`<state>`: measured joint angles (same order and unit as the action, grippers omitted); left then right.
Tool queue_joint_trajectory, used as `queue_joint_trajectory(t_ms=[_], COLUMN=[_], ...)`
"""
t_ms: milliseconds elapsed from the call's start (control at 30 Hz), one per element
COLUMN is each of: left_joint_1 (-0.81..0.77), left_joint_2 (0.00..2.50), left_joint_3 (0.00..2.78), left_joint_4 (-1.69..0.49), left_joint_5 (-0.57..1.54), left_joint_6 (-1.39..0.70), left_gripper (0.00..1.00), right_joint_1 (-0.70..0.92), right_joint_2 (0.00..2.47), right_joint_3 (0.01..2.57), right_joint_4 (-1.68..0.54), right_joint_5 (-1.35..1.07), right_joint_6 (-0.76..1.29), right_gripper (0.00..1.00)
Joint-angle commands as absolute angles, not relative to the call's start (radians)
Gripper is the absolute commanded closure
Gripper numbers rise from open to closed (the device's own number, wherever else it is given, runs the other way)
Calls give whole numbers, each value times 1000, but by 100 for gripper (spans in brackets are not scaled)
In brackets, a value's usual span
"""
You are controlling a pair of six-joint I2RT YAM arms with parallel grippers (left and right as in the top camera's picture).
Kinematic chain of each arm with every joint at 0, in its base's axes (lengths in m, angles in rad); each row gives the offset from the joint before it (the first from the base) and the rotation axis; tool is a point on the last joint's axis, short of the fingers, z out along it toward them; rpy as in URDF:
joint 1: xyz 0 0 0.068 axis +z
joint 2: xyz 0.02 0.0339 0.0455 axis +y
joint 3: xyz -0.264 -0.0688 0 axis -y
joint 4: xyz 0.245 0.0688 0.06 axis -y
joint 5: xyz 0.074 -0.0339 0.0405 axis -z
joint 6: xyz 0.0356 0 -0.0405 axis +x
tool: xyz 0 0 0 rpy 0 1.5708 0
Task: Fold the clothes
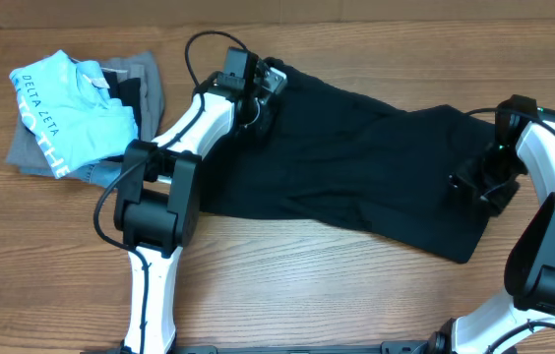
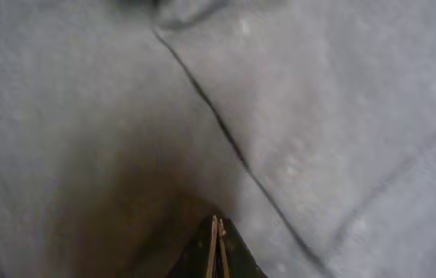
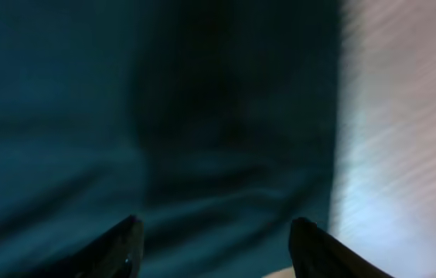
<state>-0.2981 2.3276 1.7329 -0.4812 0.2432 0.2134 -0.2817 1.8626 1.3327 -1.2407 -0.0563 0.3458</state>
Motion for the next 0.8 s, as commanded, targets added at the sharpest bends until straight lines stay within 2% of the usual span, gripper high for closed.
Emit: queue_joint_trajectory(t_ms=[0, 67, 133, 367, 500, 567, 667, 767], left_joint_1=[-280, -247, -194, -58, -67, -82, -107, -128], left_joint_2=[2414, 2423, 2423, 2423, 2421, 2419, 2419, 2418], left_joint_3=[1738, 1739, 1744, 1868, 1956, 2019, 2135, 2265], left_joint_4=[-435, -401, -377, -469, -558, -622, -742, -879], left_joint_5=[93, -52, -89, 117, 123, 123, 123, 115], left_joint_6=[156, 74, 19, -28, 35, 64, 109, 135], left_gripper=[96, 96, 96, 96, 95, 91, 87, 85], right_joint_1=[-281, -281, -281, -281, -265, -233, -162, -106], right_joint_2=[1861, 1861, 1861, 1861, 1861, 1861, 1861, 1861], right_joint_3=[1348, 1348, 1348, 1342, 1272, 1209, 1106, 1028], right_joint_4=[-1231, -1243, -1251, -1206, -1153, -1111, -1001, -875], right_joint_5=[-302, -316, -316, -311, -313, -328, -396, -395], right_joint_6=[207, 202, 201, 214, 251, 258, 269, 364], right_gripper=[36, 36, 36, 35, 36, 38, 40, 40])
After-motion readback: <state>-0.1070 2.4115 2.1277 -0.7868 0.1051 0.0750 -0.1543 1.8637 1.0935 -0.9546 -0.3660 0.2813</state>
